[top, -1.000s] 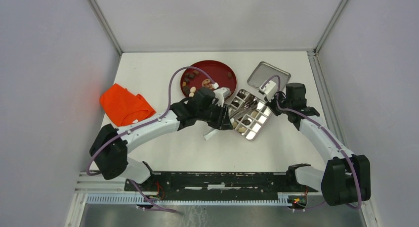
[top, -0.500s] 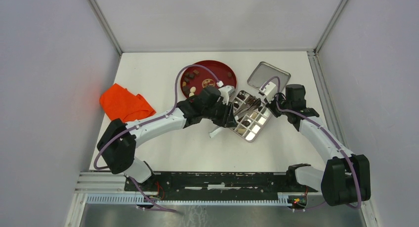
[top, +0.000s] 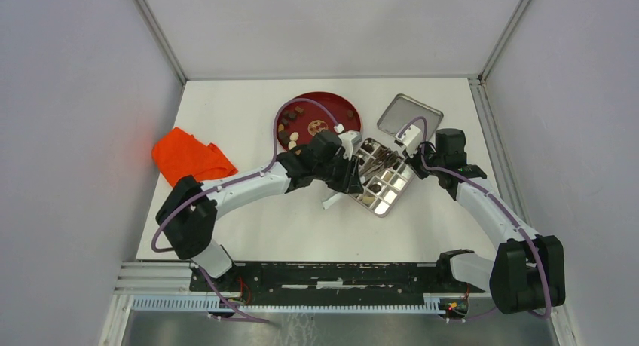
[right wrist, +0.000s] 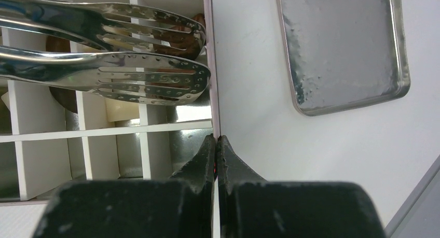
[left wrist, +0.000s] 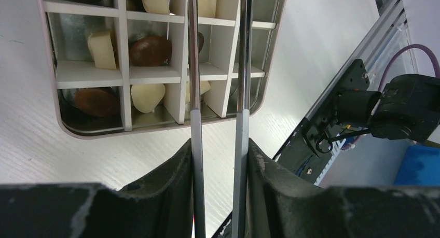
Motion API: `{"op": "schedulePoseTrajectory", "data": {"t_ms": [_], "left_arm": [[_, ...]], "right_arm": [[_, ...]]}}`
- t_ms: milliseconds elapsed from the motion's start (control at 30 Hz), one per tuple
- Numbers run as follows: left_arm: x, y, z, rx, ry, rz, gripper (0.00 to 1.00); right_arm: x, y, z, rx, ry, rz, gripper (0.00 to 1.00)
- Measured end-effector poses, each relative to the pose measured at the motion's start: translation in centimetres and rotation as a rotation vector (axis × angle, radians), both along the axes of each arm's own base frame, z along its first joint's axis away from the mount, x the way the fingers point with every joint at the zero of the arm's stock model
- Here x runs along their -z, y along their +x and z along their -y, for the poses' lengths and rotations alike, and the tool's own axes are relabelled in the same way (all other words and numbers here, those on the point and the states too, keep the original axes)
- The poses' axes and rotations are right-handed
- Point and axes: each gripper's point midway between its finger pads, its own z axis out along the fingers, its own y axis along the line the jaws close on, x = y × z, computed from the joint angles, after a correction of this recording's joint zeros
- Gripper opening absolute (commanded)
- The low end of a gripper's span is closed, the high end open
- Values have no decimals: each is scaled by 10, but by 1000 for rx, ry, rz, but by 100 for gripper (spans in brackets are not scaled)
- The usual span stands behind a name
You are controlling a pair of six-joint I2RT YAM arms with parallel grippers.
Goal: Pack the chocolate
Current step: Place the fake chocolate in the packing box.
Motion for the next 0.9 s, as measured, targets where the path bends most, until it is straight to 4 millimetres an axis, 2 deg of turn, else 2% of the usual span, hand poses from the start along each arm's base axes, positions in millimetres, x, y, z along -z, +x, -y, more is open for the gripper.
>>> {"op": "schedulePoseTrajectory", "data": {"t_ms": [367,900], "left_arm": [[3,2,4,-1,12,-3,38],[3,2,4,-2,18,-8,42]], "right_arm": [[0,0,0,0,0,2,0],[5,-2,0,0,-1,-6,0]]}}
